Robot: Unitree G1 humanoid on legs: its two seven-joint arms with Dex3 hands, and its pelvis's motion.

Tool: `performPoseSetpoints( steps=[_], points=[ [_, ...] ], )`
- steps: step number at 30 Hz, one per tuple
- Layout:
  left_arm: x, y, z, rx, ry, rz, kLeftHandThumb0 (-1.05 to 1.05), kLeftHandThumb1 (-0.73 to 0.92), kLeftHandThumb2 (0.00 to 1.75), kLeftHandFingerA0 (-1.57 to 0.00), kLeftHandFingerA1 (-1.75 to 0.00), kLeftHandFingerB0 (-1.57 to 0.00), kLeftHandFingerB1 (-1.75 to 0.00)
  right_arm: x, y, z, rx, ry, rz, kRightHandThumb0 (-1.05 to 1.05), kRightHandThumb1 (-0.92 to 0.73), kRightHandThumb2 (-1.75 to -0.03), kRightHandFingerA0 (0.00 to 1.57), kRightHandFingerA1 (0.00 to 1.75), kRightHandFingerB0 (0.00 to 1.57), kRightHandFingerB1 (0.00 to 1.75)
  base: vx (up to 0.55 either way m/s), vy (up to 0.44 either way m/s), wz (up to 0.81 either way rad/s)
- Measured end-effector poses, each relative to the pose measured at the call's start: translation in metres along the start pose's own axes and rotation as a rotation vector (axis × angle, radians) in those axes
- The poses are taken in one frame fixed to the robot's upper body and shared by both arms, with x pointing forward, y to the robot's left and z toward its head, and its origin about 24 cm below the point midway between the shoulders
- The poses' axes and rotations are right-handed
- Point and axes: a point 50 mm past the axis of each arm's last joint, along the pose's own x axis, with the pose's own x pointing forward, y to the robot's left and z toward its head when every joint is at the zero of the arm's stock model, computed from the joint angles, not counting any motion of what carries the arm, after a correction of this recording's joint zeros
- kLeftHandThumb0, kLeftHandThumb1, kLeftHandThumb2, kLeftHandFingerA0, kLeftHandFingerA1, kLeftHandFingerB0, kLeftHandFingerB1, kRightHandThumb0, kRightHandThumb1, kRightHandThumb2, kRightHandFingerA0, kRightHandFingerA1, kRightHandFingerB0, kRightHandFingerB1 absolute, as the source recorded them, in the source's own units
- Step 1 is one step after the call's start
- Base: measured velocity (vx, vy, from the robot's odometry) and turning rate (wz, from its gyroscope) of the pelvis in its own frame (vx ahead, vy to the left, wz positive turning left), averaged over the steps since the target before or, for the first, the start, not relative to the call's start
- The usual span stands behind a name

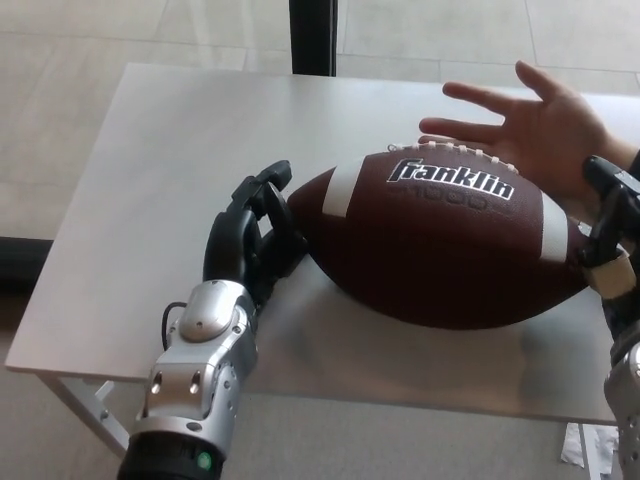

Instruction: The robot uses both its hands to grab the left and right ends of a football kept in the middle of the desk infront of it, lifts it up and places it in the palm of a person

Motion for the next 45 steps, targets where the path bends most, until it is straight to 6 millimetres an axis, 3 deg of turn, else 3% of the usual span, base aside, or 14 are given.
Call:
performPoseSetpoints(
  steps=[2,16,17,18,23,26,28,29,37,38,39,42,43,45],
  points=[
    [0.001,0.0,0.002,-0.001,0.0,0.001,-0.94,0.85,1.26,-0.35,-0.67,-0.12,-0.36,0.001,0.001,-0.001,0.002,0.002,-0.001,-0.92,-0.92,-0.73,0.65,0.58,0.51,0.37,0.0,0.0,0.0],
    [0.004,-0.005,-0.003,-0.015,0.027,0.013,-0.95,0.87,1.27,-0.39,-0.71,-0.11,-0.38,-0.002,0.013,-0.006,0.062,0.014,-0.005,-0.87,-0.92,-0.74,0.65,0.59,0.49,0.37,0.0,0.0,0.0],
    [0.004,-0.005,-0.003,-0.018,0.028,0.015,-0.96,0.86,1.28,-0.37,-0.71,-0.09,-0.38,-0.003,0.014,-0.006,0.063,0.013,-0.004,-0.87,-0.78,-1.17,0.59,0.65,0.43,0.5,0.0,0.0,0.0],
    [0.005,-0.006,-0.002,-0.021,0.03,0.016,-1.01,0.9,1.29,-0.36,-0.71,-0.1,-0.34,-0.003,0.015,-0.006,0.064,0.011,-0.003,-0.88,-0.92,-0.74,0.65,0.56,0.49,0.37,0.0,0.0,0.0],
    [0.008,-0.015,-0.004,-0.054,0.04,0.016,-0.96,0.92,0.88,-0.44,-0.72,-0.2,-0.34,-0.003,0.022,-0.004,0.079,0.002,0.004,-0.89,-0.92,-0.71,0.65,0.53,0.5,0.35,0.0,0.0,0.0],
    [0.012,-0.017,-0.003,-0.059,0.046,0.031,-0.86,0.87,1.24,-0.42,-0.71,-0.14,-0.43,-0.003,0.024,-0.003,0.078,-0.005,0.011,-0.97,-0.87,-0.72,0.67,0.56,0.48,0.35,0.0,0.0,0.0],
    [0.014,-0.019,-0.003,-0.06,0.046,0.042,-0.84,0.92,0.89,-0.47,-0.8,-0.22,-0.35,-0.003,0.027,-0.002,0.068,-0.01,0.021,-0.95,-0.73,-1.16,0.57,0.58,0.36,0.46,0.0,0.0,0.0],
    [0.015,-0.02,-0.002,-0.07,0.047,0.051,-0.83,0.92,0.88,-0.51,-0.88,-0.23,-0.35,-0.003,0.029,0.0,0.049,-0.019,0.033,-0.96,-0.91,-0.68,0.64,0.49,0.5,0.34,0.0,0.0,0.0],
    [0.017,-0.009,-0.005,-0.125,0.036,0.133,-0.63,0.81,1.12,-0.52,-0.86,-0.02,-0.38,0.004,0.05,0.016,-0.137,-0.137,0.115,-0.89,-0.9,-0.67,0.54,0.6,0.55,0.43,0.0,0.0,0.0],
    [0.017,-0.009,-0.004,-0.12,0.034,0.138,-0.66,0.82,1.1,-0.46,-0.78,-0.06,-0.41,0.005,0.052,0.017,-0.156,-0.149,0.119,-0.85,-0.69,-1.11,0.59,0.8,0.5,0.56,0.0,0.0,0.0],
    [0.018,-0.009,-0.004,-0.109,0.034,0.139,-0.71,0.92,0.86,-0.46,-0.78,-0.1,-0.4,0.006,0.053,0.018,-0.175,-0.159,0.123,-0.9,-0.89,-0.67,0.64,0.85,0.55,0.42,0.0,0.0,0.0],
    [0.022,-0.01,0.001,-0.045,0.032,0.136,-0.62,0.92,0.86,-0.39,-0.7,-0.08,-0.39,0.008,0.057,0.022,-0.236,-0.195,0.13,-0.94,-0.9,-0.67,0.61,0.78,0.5,0.38,0.0,0.0,0.0],
    [0.023,-0.01,0.001,-0.029,0.033,0.136,-0.52,0.74,1.18,-0.43,-0.73,0.0,-0.45,0.008,0.058,0.024,-0.249,-0.205,0.132,-0.95,-0.89,-0.68,0.64,0.76,0.48,0.37,0.0,0.0,0.0],
    [0.025,-0.012,0.002,0.01,0.036,0.135,-0.67,0.92,0.85,-0.31,-0.67,-0.1,-0.35,0.01,0.06,0.028,-0.28,-0.233,0.138,-0.88,-0.68,-1.12,0.51,0.69,0.44,0.52,0.0,0.0,0.0]
  ],
)
